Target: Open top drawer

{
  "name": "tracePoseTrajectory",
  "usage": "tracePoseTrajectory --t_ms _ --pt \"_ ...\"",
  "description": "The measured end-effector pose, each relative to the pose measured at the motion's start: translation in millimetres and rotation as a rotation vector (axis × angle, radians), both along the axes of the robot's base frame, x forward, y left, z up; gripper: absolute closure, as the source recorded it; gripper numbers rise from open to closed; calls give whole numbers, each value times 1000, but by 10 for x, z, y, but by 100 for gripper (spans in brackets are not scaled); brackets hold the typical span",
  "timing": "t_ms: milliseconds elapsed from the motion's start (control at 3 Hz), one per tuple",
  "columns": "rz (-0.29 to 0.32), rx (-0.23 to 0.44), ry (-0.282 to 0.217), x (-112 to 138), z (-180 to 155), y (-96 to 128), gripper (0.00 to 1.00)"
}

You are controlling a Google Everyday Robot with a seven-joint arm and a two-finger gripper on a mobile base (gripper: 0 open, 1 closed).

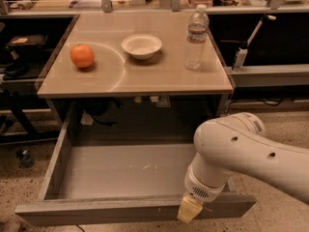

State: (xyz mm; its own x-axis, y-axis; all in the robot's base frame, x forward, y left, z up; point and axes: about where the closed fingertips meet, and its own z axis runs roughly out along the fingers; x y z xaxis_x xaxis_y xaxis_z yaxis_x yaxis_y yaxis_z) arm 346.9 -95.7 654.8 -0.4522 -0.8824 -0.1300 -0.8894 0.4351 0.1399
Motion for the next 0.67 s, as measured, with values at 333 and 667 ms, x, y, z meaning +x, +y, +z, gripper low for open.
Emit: tracePoseTrajectory --t_ms 333,667 --pt "0 0 0 -1 0 0 0" --pt "0 0 0 -1 0 0 0"
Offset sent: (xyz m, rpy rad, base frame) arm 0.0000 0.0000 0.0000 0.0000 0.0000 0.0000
